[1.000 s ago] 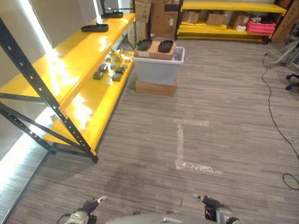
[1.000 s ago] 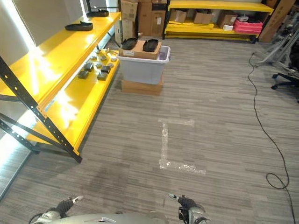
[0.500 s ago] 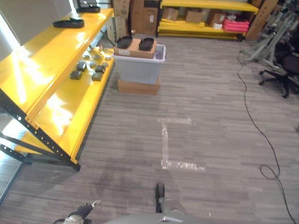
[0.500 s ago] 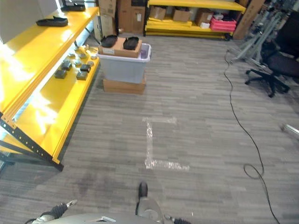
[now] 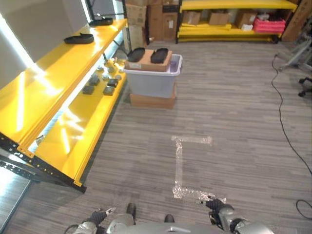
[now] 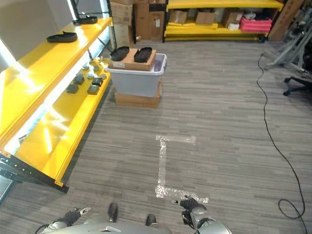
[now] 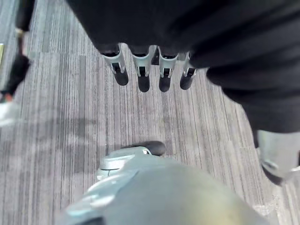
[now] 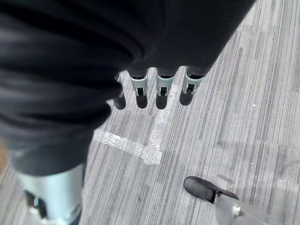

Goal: Move parts from the plastic box to the shelf.

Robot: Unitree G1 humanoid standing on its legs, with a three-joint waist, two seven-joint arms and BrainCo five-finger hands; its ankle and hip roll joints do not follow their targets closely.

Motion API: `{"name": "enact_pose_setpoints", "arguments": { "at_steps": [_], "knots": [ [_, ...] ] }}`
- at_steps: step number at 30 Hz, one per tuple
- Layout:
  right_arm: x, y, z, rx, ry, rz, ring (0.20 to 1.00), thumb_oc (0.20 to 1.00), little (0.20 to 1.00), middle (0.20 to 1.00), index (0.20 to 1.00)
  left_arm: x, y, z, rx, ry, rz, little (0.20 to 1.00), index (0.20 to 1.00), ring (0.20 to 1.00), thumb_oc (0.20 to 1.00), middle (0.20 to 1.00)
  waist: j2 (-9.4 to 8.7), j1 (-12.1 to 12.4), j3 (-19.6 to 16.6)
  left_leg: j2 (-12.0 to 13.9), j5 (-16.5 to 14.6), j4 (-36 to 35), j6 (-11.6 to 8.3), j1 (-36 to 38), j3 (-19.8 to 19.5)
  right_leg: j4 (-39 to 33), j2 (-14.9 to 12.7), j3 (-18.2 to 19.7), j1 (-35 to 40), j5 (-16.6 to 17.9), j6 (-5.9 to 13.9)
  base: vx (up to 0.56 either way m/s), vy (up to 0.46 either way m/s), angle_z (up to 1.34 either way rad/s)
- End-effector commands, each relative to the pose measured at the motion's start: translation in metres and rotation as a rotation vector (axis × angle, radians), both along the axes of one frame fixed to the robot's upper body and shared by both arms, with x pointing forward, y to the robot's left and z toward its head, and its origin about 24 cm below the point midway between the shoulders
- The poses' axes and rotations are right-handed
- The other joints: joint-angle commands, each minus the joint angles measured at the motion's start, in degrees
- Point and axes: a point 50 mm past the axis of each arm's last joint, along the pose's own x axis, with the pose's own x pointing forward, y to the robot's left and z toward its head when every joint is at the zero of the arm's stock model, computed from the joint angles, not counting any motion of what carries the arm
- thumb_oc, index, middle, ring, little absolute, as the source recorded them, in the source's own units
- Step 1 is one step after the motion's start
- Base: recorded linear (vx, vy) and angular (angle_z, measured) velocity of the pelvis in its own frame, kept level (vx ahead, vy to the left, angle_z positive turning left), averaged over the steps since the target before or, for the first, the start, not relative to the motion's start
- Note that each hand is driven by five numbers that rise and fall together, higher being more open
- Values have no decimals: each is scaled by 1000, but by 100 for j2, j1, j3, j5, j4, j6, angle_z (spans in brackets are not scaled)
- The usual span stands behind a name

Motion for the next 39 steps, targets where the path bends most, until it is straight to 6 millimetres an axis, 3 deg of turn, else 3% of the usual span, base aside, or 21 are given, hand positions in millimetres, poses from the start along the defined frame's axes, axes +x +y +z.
{"name": "enact_pose_setpoints", "arguments": {
  "at_steps": [1, 6, 8, 10, 12, 14, 15, 18, 22, 24, 26, 27, 29, 30, 32, 33, 34, 35, 37, 38, 39],
  "knots": [
    [-12, 1, -5, -23, 30, 15, 1000, 1000, 1000, 1000, 1000, 4, 11, 3, 50, 4, -47, 1000, 1000, 1000, 1000, 1000, 5, 122, 46, -292, -50, 448, 315, -63, -38, 27, -135, 174, 215, -486, 708, 163, 74, -34],
    [-20, 10, -10, -8, 78, 54, 1000, 1000, 1000, 1000, 1000, -3, 21, 3, 82, 40, -61, 1000, 1000, 1000, 1000, 1000, -97, 167, -109, -320, -98, 467, 507, 192, -104, 447, -183, 285, 327, -779, 748, 218, 156, -48],
    [-23, 16, -13, 26, 81, 18, 1000, 1000, 1000, 1000, 1000, 7, 30, 7, 104, 3, -53, 1000, 1000, 1000, 1000, 1000, -108, 146, -34, -315, -298, 558, 698, 419, -46, 1969, -187, 355, -197, -888, 986, 206, 275, -9],
    [-19, 19, -12, 32, 71, 29, 1000, 1000, 1000, 1000, 1000, 14, 35, 11, 127, -20, -45, 1000, 1000, 1000, 1000, 1000, -8, 70, 157, -257, -353, 537, 793, 598, 7, 3011, -242, 233, -731, -630, 1172, 71, 174, -17],
    [-18, 21, -12, 34, 70, 39, 1000, 1000, 1000, 1000, 1000, 16, 37, 12, 132, -26, -41, 1000, 1000, 1000, 1000, 1000, 31, 52, 215, -222, -370, 482, 813, 712, 14, 3266, -297, 111, -881, -569, 1210, 117, 96, -21],
    [-21, 20, -13, 41, 68, 21, 1000, 1000, 1000, 1000, 1000, 19, 39, 13, 125, -41, -4, 1000, 1000, 1000, 1000, 1000, 21, 55, 200, -213, -448, 379, 826, 893, 19, 2877, -502, -196, -928, -498, 1139, 323, 46, -11],
    [-22, 18, -12, 42, 63, 3, 1000, 1000, 1000, 1000, 1000, 26, 40, 15, 120, -75, 19, 1000, 1000, 1000, 1000, 1000, -31, 16, 192, -200, -531, 315, 802, 1016, -24, 2100, -492, -270, -887, -468, 1017, 391, -34, -11],
    [-23, 17, -12, 31, 63, -7, 1000, 1000, 1000, 1000, 1000, 41, 38, 20, 117, -117, 16, 1000, 1000, 1000, 1000, 1000, -131, -89, 208, -193, -664, 198, 744, 1186, -103, 1013, -508, -146, -1170, -75, 1018, 300, -73, -3],
    [-25, 17, -13, 24, 79, -2, 1000, 1000, 1000, 1000, 1000, 48, 33, 21, 112, -130, -10, 1000, 1000, 1000, 1000, 1000, -126, -225, 210, -33, -860, 95, 634, 1473, -195, 560, -510, 140, -1362, 216, 1100, 375, -141, 17],
    [-47, 19, -20, 32, 146, -24, 1000, 1000, 1000, 1000, 1000, 37, 31, 16, 48, -123, 150, 1000, 1000, 1000, 1000, 1000, -252, -214, -111, 264, -1226, 432, 398, 1695, -256, 311, -501, -87, -1010, 233, 1006, 673, -323, 48],
    [-53, 16, -20, 25, 164, -17, 1000, 1000, 1000, 1000, 1000, 32, 28, 14, 0, -128, 245, 1000, 1000, 1000, 1000, 1000, -208, -180, -100, 358, -920, 1609, 218, 1329, -311, 322, -405, -171, -716, 58, 823, 424, -218, 19],
    [-50, 13, -19, 17, 156, -16, 1000, 1000, 1000, 1000, 1000, 33, 27, 14, -7, -134, 261, 1000, 1000, 1000, 1000, 1000, -256, -155, -27, 230, -753, 2158, 198, 984, -322, 325, -483, -188, -619, 31, 783, 150, -89, 39],
    [-46, 11, -18, 4, 150, 1, 1000, 1000, 1000, 1000, 1000, 35, 25, 14, -14, -142, 265, 1000, 1000, 1000, 1000, 1000, -275, -96, 56, 103, -683, 2611, 229, 737, -377, 316, -502, -202, -484, -27, 717, 162, -76, 33],
    [-34, 5, -13, -32, 133, 44, 1000, 1000, 1000, 1000, 1000, 39, 22, 15, -23, -153, 251, 1000, 1000, 1000, 1000, 1000, -330, 16, 199, 78, -684, 2673, 276, 281, -98, 260, -570, -285, -245, -168, 678, 323, -104, -1],
    [-32, -1, -10, -46, 118, 24, 1000, 1000, 1000, 1000, 1000, 35, 23, 14, -35, -151, 284, 1000, 1000, 1000, 1000, 1000, -322, 170, 183, 86, -828, 1873, 302, 144, 192, 121, -584, -396, -35, -256, 740, 349, -25, 1],
    [-28, -5, -8, -51, 99, 8, 1000, 1000, 1000, 1000, 1000, 31, 23, 13, -40, -148, 306, 1000, 1000, 1000, 1000, 1000, -240, 218, 170, 84, -640, 1379, 293, 53, 287, 34, -540, -438, 43, -281, 785, 226, 29, 21],
    [-29, -5, -8, -51, 100, 8, 1000, 1000, 1000, 1000, 1000, 31, 23, 13, -40, -148, 306, 1000, 1000, 1000, 1000, 1000, -242, 225, 181, 84, -623, 1332, 291, 96, 294, 34, -543, -431, 61, -287, 786, 318, 87, 26],
    [-24, -8, -6, -55, 77, 16, 1000, 1000, 1000, 1000, 1000, 25, 22, 11, -41, -132, 320, 1000, 1000, 1000, 1000, 1000, -94, 336, 141, 46, -196, 621, 276, -213, 386, 27, -438, -443, 189, -458, 823, 220, 56, 20],
    [-18, -9, -4, -68, 68, 40, 1000, 1000, 1000, 1000, 1000, 19, 23, 9, -34, -109, 308, 1000, 1000, 1000, 1000, 1000, -66, 421, 133, -24, -61, 362, 256, -318, 438, 27, -408, -410, 278, -579, 826, 346, 98, 10],
    [-9, -8, -1, -76, 59, 71, 1000, 1000, 1000, 1000, 1000, 6, 25, 6, -12, -41, 244, 1000, 1000, 1000, 1000, 1000, -42, 566, 61, -87, 88, 426, 249, -322, 260, 27, -374, -324, 421, -680, 838, 442, 156, -29],
    [-2, -5, 0, -64, 40, 71, 1000, 1000, 1000, 1000, 1000, 0, 29, 5, 16, -9, 208, 1000, 1000, 1000, 1000, 1000, -70, 589, 36, -108, 47, 519, 284, -246, 223, 36, -398, -280, 487, -715, 857, 517, 270, -111]
  ]
}}
